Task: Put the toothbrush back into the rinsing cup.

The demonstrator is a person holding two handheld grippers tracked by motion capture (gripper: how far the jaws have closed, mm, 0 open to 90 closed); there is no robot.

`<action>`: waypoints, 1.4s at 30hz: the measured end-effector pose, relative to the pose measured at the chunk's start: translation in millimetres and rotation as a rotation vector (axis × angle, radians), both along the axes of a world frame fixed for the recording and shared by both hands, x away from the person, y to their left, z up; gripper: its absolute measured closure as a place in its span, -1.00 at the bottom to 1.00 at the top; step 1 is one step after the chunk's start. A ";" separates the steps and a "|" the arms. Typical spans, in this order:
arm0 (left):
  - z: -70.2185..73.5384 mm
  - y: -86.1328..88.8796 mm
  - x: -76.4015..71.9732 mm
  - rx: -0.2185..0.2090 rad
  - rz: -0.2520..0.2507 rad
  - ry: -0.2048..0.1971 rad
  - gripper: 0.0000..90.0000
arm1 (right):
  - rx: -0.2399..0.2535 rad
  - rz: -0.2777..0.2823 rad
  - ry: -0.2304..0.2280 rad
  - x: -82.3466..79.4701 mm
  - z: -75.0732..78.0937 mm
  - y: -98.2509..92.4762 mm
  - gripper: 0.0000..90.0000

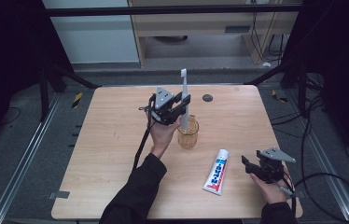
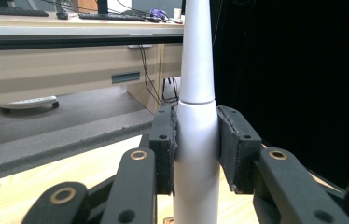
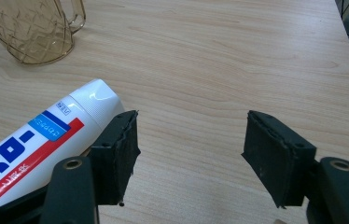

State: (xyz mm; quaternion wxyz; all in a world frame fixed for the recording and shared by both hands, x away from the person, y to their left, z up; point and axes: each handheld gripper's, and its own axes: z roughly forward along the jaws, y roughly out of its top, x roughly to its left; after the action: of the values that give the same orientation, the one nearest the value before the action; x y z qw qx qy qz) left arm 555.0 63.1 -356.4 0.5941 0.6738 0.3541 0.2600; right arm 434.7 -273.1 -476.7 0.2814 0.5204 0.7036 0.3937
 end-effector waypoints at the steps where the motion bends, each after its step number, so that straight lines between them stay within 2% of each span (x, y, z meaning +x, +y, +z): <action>1: -1.4 0.4 0.1 0.003 -0.002 0.002 0.51 | 0.000 -0.001 0.000 -0.1 0.0 0.0 -0.21; 7: -8.6 2.2 -0.3 0.007 -0.002 0.012 0.51 | -0.002 -0.004 0.001 0.5 -1.0 -0.8 -0.21; 11: -18.4 3.9 -1.0 0.012 -0.006 0.025 0.51 | -0.010 0.000 -0.003 0.8 -1.0 -0.3 -0.21; 31: -46.9 2.8 -3.4 0.028 -0.017 0.032 0.51 | -0.009 0.002 0.003 0.4 -1.0 0.4 -0.22; 42: -62.4 5.7 -5.5 0.052 -0.019 0.051 0.51 | -0.008 0.000 0.004 0.3 -1.0 0.5 -0.22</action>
State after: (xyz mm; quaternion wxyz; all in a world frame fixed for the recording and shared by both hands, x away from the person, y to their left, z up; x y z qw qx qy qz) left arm 549.5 68.9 -418.8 0.5697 0.6986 0.3562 0.2461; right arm 435.1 -272.7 -477.7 0.2820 0.5198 0.7059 0.3899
